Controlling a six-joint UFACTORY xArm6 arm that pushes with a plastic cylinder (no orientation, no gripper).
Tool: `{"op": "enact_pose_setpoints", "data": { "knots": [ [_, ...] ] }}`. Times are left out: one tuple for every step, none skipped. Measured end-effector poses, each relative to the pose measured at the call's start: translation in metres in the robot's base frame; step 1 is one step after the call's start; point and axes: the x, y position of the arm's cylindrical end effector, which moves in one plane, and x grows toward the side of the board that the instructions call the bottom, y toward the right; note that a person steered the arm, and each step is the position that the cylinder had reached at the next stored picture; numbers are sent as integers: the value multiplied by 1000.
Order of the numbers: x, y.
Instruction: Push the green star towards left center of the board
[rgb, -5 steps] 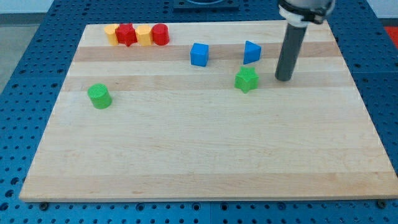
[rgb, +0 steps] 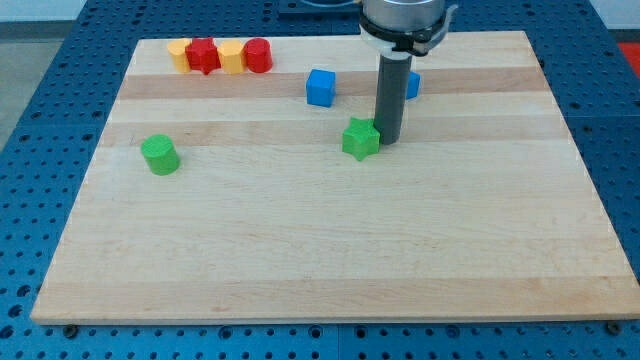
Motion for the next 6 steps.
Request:
{"op": "enact_pose_setpoints", "data": {
  "knots": [
    [2, -16],
    [27, -19],
    [42, -24],
    [21, -36],
    [5, -50],
    [5, -86]
  ]
}}
